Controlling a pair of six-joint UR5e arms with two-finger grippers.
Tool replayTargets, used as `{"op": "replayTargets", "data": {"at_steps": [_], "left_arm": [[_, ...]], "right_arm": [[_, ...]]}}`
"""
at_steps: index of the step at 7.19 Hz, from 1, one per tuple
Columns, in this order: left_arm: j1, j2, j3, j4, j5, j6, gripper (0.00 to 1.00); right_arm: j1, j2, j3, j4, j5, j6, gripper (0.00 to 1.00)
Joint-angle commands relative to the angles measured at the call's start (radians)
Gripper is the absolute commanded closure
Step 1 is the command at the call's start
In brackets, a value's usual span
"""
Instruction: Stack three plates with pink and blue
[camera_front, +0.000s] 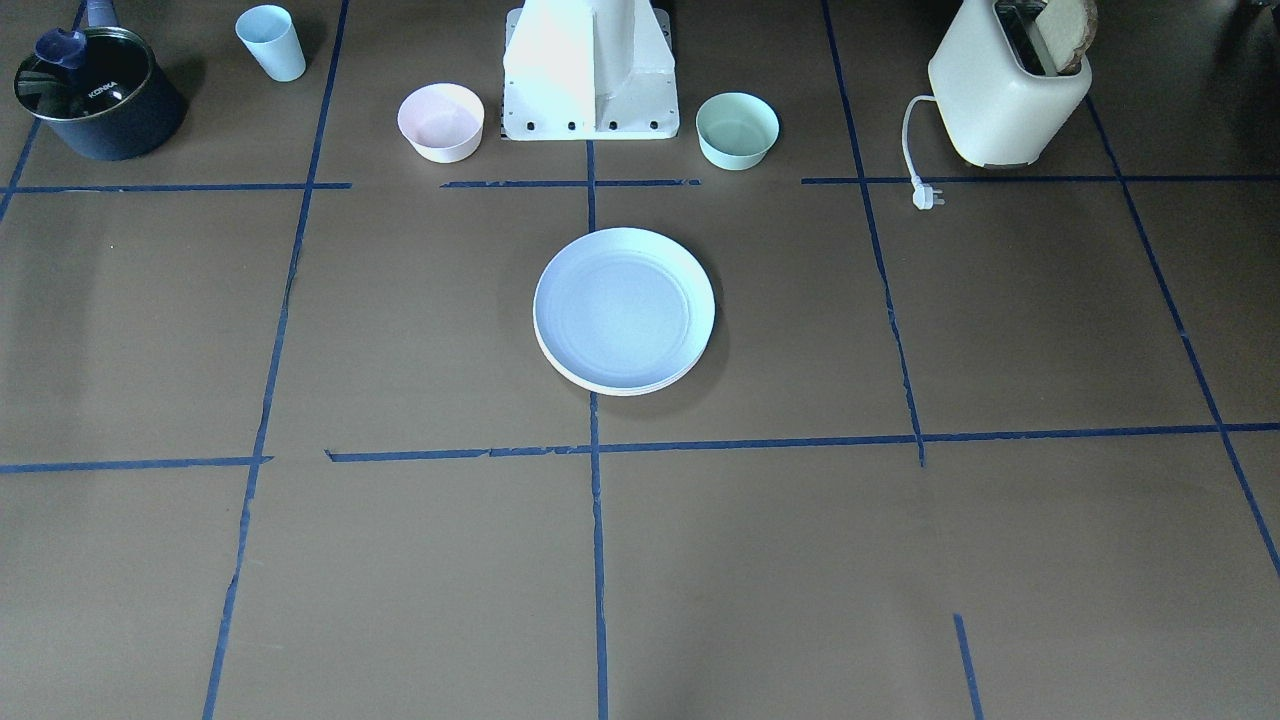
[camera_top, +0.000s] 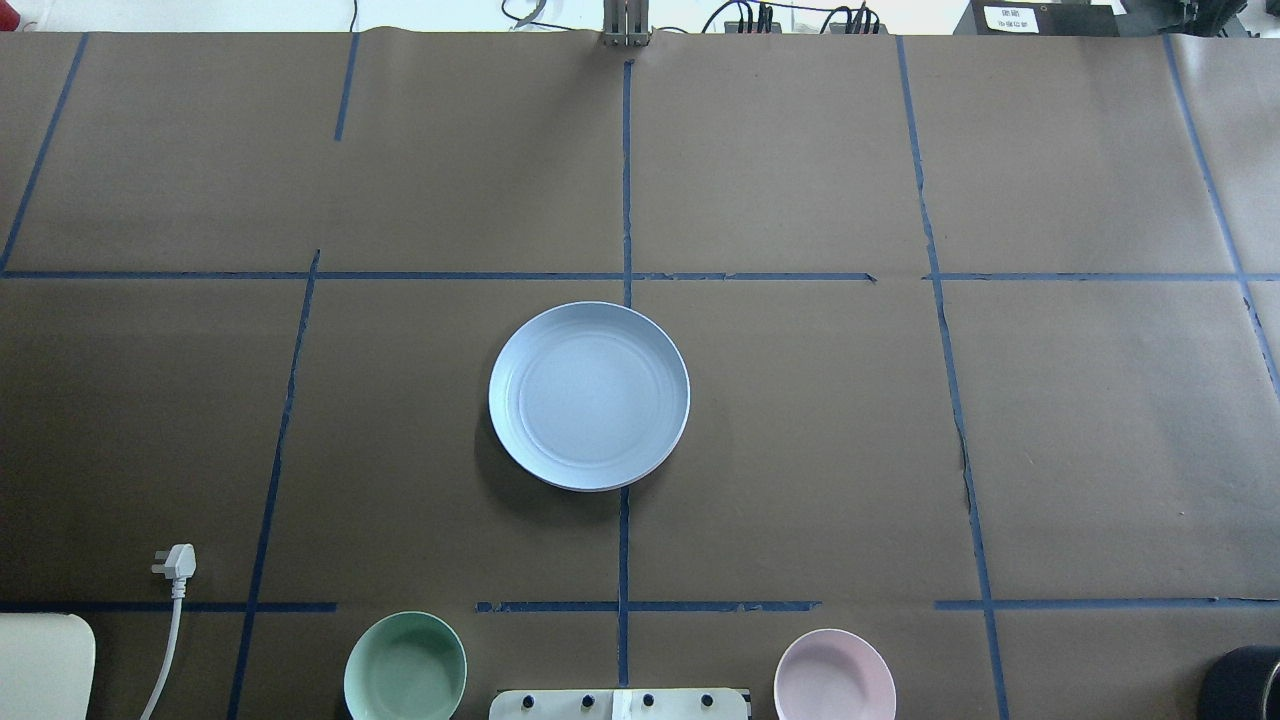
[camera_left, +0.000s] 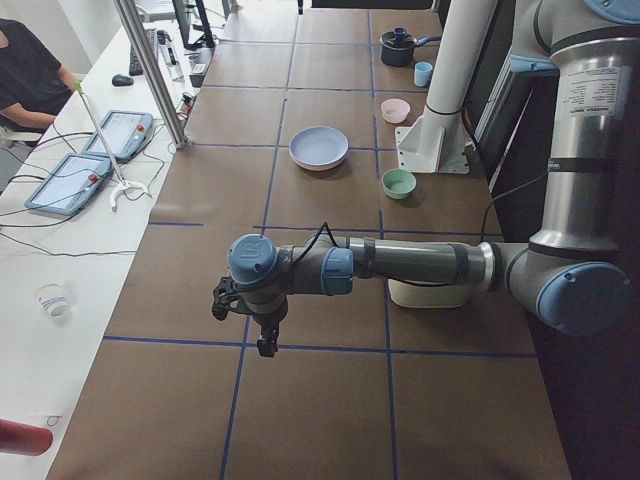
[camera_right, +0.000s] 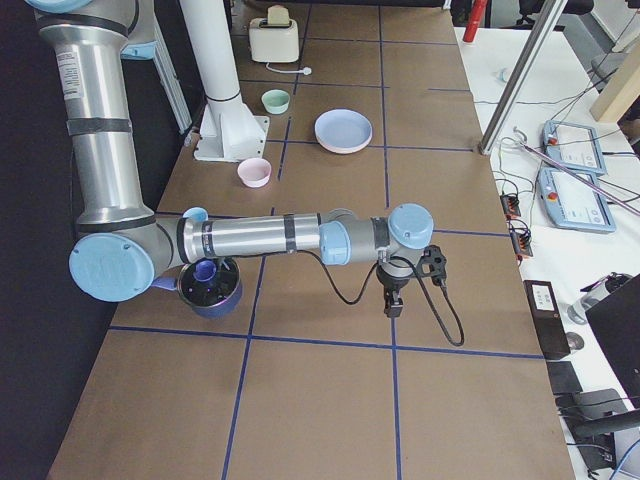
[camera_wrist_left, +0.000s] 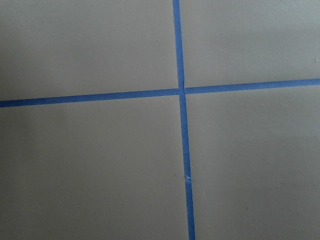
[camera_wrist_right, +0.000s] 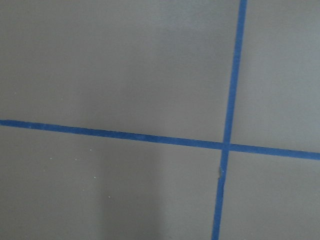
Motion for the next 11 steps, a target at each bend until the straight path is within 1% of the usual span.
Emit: {"op": "replayTargets", "data": {"at_steps": [1, 2, 3, 11], "left_arm": [[0.001, 0.002, 0.004, 0.000, -0.002, 0.000, 0.00], [0.001, 0.002, 0.007, 0.000, -0.001, 0.000, 0.00], [0.001, 0.002, 0.021, -0.003, -0.001, 0.000, 0.00], [0.000, 0.004, 0.020, -0.005, -0.001, 0.000, 0.00]], "right_arm": [[0.108, -0.047, -0.010, 0.001, 0.019, -0.008, 0.00], [0.116, -0.071, -0.001, 0.002, 0.045, -0.008, 0.00], [0.116, -0.072, 0.002, 0.001, 0.038, -0.006, 0.00], [0.114, -0.078, -0.004, -0.001, 0.039, 0.005, 0.00]]}}
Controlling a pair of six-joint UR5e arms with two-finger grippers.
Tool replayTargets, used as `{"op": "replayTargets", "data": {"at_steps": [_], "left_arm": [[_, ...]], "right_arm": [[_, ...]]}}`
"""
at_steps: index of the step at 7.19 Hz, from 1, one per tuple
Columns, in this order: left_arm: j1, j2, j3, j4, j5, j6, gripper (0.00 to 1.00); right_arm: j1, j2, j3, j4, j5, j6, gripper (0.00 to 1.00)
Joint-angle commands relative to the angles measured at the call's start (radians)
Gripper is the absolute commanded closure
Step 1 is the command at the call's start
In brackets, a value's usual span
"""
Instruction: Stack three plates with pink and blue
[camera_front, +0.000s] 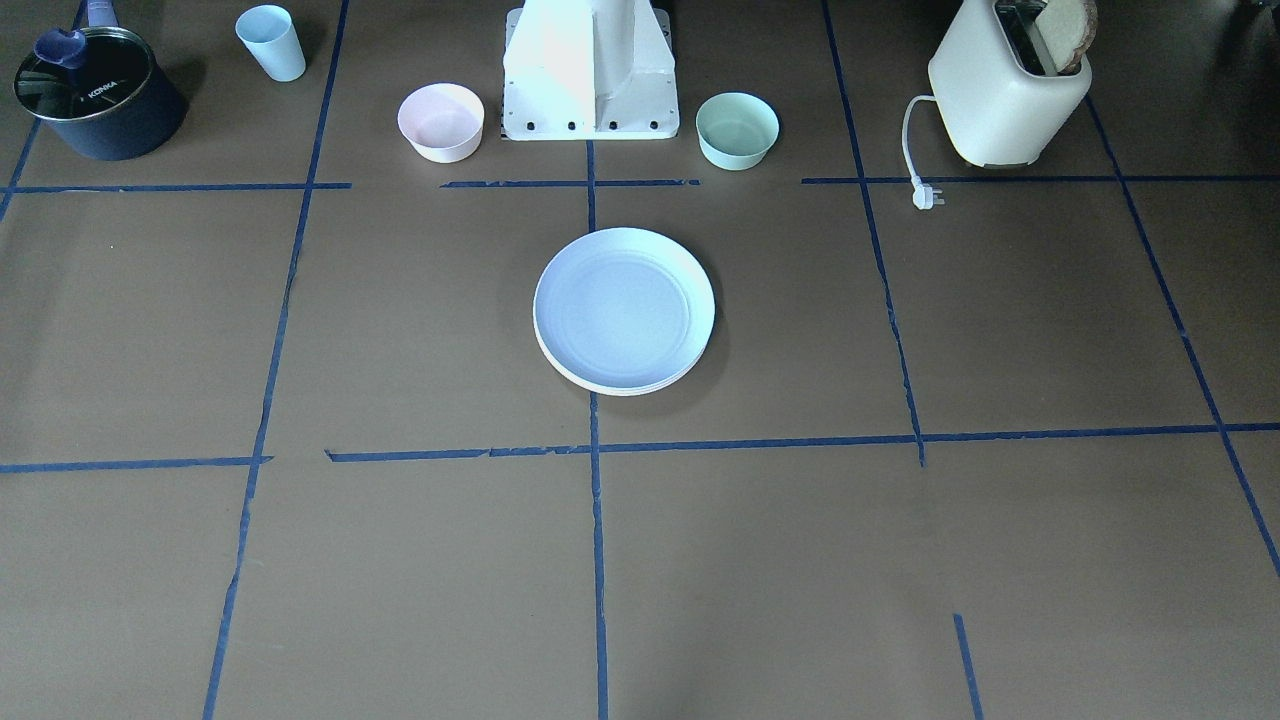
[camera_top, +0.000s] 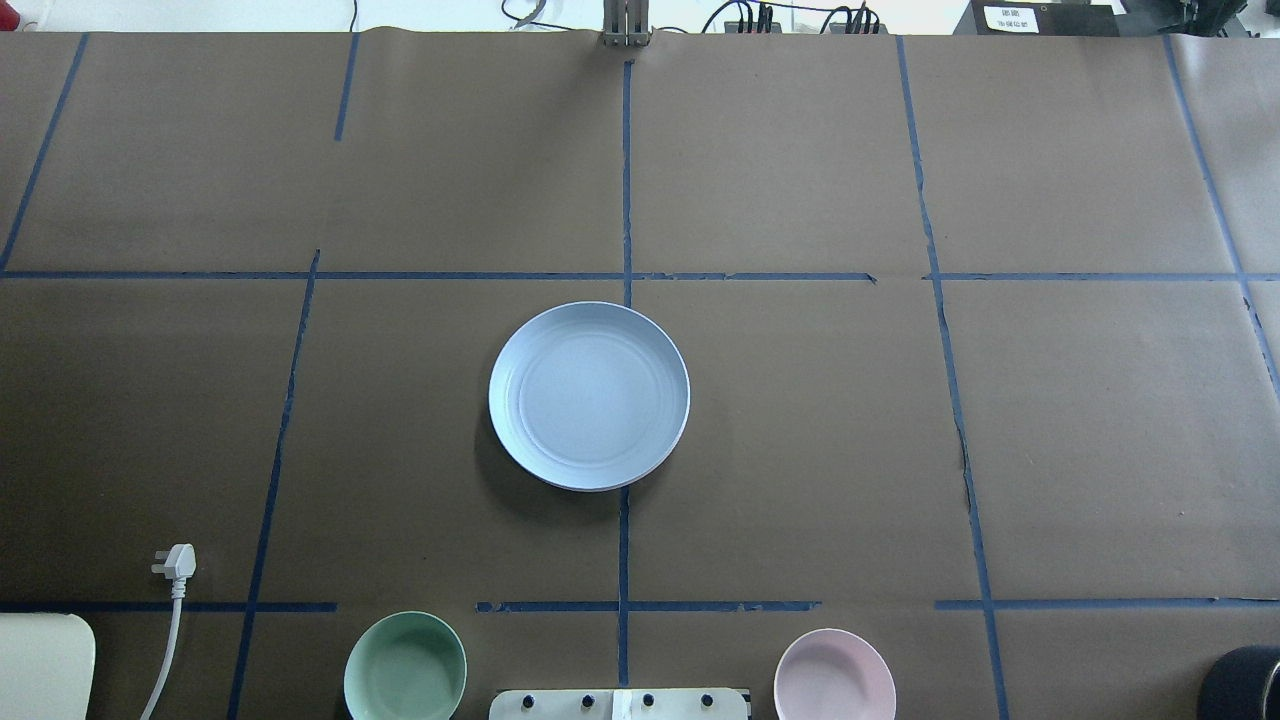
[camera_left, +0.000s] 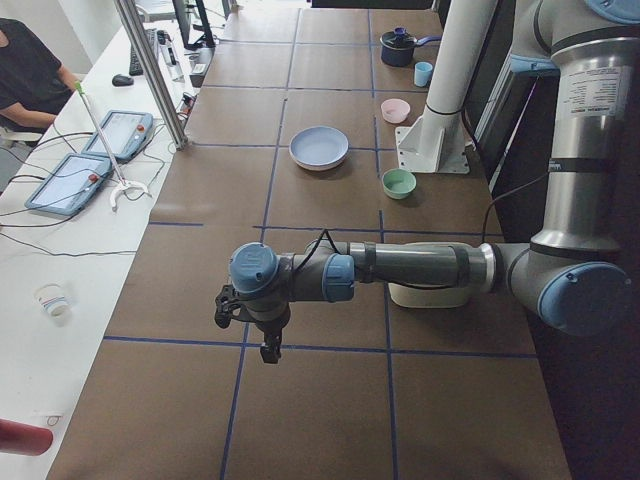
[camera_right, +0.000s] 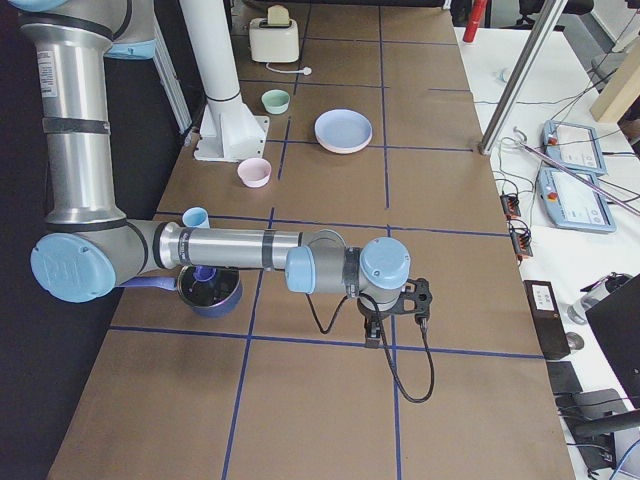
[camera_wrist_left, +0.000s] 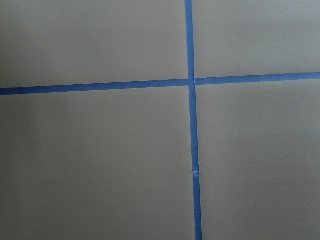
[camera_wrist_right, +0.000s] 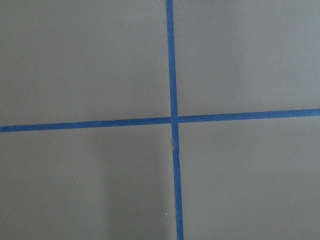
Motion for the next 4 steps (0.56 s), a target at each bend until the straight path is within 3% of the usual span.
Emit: {"op": "replayTargets", "data": {"at_steps": [1, 4], "left_arm": [[0.001, 0.000, 0.000, 0.000, 0.000, 0.000, 0.00], [0.001, 0.000, 0.000, -0.002, 0.000, 0.003, 0.00]], "right_arm": [[0.000, 0.000, -0.002, 0.001, -0.005, 0.000, 0.00], [0.000, 0.000, 0.000, 0.001, -0.009, 0.002, 0.00]]}}
